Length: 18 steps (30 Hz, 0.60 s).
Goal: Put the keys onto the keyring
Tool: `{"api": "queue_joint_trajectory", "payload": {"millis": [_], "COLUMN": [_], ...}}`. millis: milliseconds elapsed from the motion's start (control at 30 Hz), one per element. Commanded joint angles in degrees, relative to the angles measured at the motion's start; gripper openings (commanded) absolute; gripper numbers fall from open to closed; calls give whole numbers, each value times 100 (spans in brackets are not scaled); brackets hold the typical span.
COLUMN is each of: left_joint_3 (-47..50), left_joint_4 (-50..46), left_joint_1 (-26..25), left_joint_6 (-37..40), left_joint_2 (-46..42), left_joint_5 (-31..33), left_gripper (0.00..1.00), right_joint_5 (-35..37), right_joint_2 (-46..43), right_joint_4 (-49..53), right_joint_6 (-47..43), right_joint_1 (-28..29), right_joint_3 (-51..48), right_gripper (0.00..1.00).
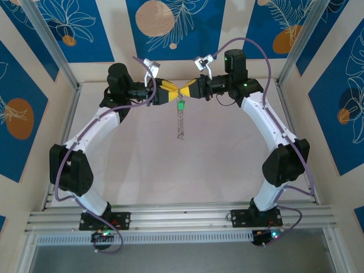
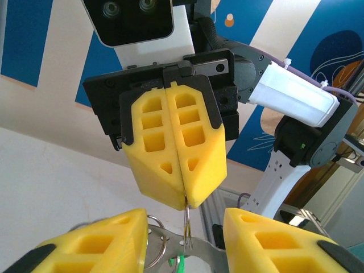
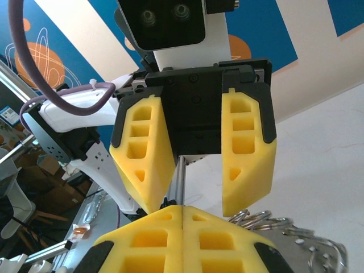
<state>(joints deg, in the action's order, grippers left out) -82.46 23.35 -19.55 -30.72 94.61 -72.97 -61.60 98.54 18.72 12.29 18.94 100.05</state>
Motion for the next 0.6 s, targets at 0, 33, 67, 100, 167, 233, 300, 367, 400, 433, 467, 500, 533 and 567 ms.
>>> {"api": "queue_joint_trajectory", "payload": {"millis": [0, 33, 67, 100, 167, 233, 300, 367, 400, 433, 467, 500, 533, 567], "left_joint_3": [-192, -192, -198, -192, -184, -183, -183, -183, -183, -183, -172, -173, -158, -148], "left_joint_4": [366, 425, 453, 490, 537, 557, 582, 605, 618, 621, 618, 621, 635, 629], "left_joint_1": [12, -4, -9, -18, -38, -53, -83, -108, -118, -128, -137, -144, -145, -145], "left_joint_6": [-166, -208, -234, -262, -290, -307, -325, -341, -353, -349, -358, -364, -364, -367], "left_joint_2": [95, 108, 115, 122, 139, 148, 170, 184, 196, 203, 199, 198, 200, 195], "left_joint_5": [-216, -242, -265, -265, -275, -276, -302, -322, -332, -349, -368, -384, -390, -393], "left_gripper": [37, 36, 35, 34, 31, 28, 26, 24, 24, 24, 24, 24, 24, 24], "right_joint_5": [-196, -195, -186, -185, -185, -186, -181, -173, -169, -170, -153, -149, -136, -128], "right_joint_2": [83, 91, 92, 103, 105, 120, 111, 105, 109, 111, 112, 111, 110, 109], "right_joint_4": [70, 70, 65, 62, 53, 53, 53, 53, 51, 48, 53, 53, 53, 49], "right_joint_6": [-103, -104, -103, -98, -93, -97, -102, -109, -105, -110, -118, -114, -113, -120], "right_joint_1": [33, 36, 38, 35, 40, 36, 38, 35, 33, 34, 32, 31, 38, 28], "right_joint_3": [254, 256, 252, 257, 261, 252, 247, 243, 240, 234, 230, 226, 225, 226], "right_gripper": [0, 0, 0, 0, 0, 0, 0, 0, 0, 0, 0, 0, 0, 0]}}
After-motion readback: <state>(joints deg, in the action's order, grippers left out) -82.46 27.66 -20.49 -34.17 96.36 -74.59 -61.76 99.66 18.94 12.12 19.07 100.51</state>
